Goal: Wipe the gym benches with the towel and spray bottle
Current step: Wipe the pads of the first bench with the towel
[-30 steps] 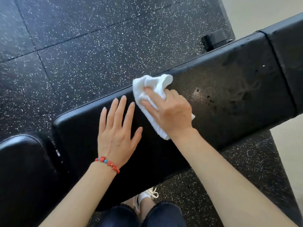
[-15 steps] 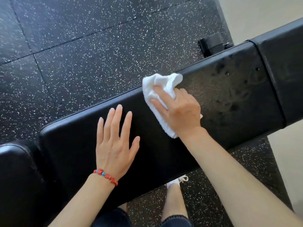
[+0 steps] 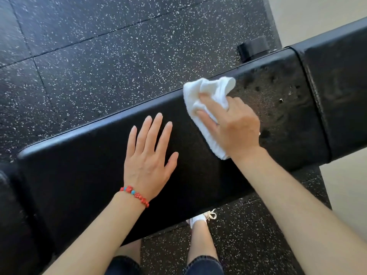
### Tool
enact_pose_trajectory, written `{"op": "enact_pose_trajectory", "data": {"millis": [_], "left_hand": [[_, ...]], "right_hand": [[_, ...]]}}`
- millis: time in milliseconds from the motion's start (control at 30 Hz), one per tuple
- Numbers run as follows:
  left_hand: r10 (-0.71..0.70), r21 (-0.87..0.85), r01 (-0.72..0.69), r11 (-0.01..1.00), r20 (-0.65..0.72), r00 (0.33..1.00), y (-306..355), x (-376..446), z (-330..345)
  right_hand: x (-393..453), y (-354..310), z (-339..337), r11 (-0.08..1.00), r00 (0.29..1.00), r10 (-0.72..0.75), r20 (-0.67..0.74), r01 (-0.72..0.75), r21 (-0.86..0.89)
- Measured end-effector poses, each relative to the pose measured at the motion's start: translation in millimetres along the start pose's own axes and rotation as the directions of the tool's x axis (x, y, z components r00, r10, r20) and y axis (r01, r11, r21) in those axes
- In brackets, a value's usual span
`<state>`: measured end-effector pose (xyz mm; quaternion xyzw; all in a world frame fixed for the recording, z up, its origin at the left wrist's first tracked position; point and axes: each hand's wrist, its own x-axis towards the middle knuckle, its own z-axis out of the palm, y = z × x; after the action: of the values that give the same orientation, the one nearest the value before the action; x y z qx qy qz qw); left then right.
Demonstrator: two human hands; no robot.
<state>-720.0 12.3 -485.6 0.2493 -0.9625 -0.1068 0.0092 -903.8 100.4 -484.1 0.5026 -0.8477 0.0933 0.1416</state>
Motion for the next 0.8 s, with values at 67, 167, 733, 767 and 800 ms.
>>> {"op": "enact_pose_trajectory", "data": {"millis": [67, 167, 733, 767, 800], "left_hand": [[-0.003, 0.003, 0.003, 1.000, -0.003, 1.000, 0.9, 0.6, 0.7], [-0.011, -0.002, 0.011, 1.000, 0.000, 1.000, 1.7, 0.6, 0.9], [0.099, -0.043, -0.098, 0.994, 0.022, 0.995, 37.6, 24.9, -2.8], [0.096, -0.035, -0.095, 0.995, 0.036, 0.995, 39.1, 26.4, -1.3], [0.092, -0.023, -0.091, 0.996, 0.044, 0.995, 40.2, 27.3, -0.1]], "right_hand": [[5.1, 28.8, 2.8, 0.988, 0.996, 0.084, -0.021, -0.086, -0.128], [7.4, 66.1, 0.9, 0.879, 0.877, 0.477, 0.056, -0.476, -0.041], [-39.0, 77.6, -16.0, 0.865, 0.877, 0.477, -0.052, -0.479, -0.151], [-40.4, 70.8, -16.0, 0.854, 0.864, 0.501, -0.052, -0.503, -0.129], [-42.0, 60.8, -16.7, 0.859, 0.865, 0.499, -0.053, -0.502, -0.100]]}}
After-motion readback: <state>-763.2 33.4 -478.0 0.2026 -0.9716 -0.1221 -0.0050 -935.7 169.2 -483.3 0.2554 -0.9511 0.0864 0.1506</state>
